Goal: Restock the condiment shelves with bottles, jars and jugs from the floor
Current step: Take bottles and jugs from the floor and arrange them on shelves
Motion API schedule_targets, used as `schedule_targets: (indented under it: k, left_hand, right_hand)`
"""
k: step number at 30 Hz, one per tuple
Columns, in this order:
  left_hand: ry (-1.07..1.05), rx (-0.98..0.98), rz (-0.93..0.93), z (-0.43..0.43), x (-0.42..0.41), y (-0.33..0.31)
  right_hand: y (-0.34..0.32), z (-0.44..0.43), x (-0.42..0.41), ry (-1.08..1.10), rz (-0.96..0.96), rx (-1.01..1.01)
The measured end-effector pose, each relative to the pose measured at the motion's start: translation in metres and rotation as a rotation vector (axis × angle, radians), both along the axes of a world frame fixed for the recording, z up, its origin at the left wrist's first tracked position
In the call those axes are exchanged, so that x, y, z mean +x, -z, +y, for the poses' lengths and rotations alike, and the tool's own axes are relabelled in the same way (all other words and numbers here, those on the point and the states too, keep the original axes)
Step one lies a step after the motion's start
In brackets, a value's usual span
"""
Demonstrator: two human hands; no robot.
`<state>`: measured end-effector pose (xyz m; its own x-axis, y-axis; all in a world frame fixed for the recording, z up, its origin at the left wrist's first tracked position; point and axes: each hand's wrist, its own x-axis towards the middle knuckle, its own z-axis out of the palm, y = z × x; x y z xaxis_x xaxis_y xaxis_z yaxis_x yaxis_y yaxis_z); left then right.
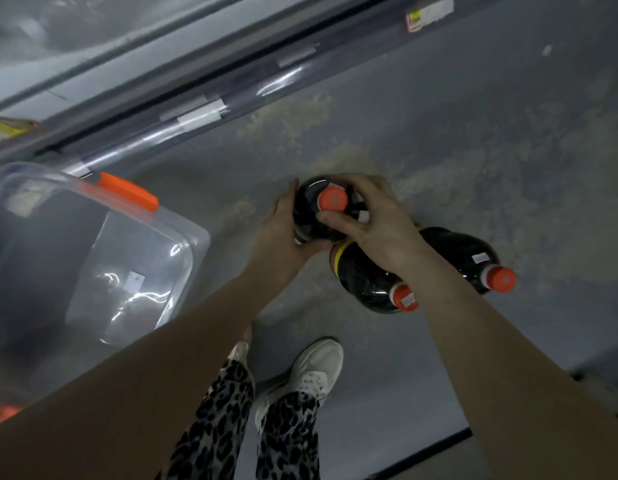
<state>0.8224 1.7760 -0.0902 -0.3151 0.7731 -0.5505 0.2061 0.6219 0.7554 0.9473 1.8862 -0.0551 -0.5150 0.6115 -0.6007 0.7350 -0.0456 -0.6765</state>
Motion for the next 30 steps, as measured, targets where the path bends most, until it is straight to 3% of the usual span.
schedule_targets:
  k: [5, 8, 15, 17, 19, 24, 30]
  left_hand:
    - [-0.026, -0.031, 0.075, 0.016, -0.016, 0.019]
    - [-0.075, -0.002, 0.071, 0.024, -0.027, 0.031]
    - [-0.082, 0.005, -0.213, 0.041, -0.056, 0.051]
    - [-0.040, 0.013, -0.250, 0.044, -0.059, 0.056]
    - [-0.058, 0.007, -0.261, 0.044, -0.058, 0.061]
    - [-0.141, 0.015, -0.167, 0.039, -0.045, 0.078]
    - [-0.182, 0.030, -0.225, 0.057, -0.048, 0.081]
  right_hand:
    - [0.014, 0.018, -0.034, -0.001, -0.032, 0.000]
    - [0.025, 0.034, -0.041, 0.016, 0.047, -0.046]
    - [0.071, 0.060, -0.030, 0.323, 0.105, -0.288]
    - [0.086, 0.064, -0.028, 0.371, 0.181, -0.439]
    - [0.095, 0.065, -0.029, 0.369, 0.235, -0.568]
    - [0.106, 0.066, -0.020, 0.303, 0.242, -0.573]
    - [0.112, 0.053, -0.008, 0.260, 0.293, -0.659]
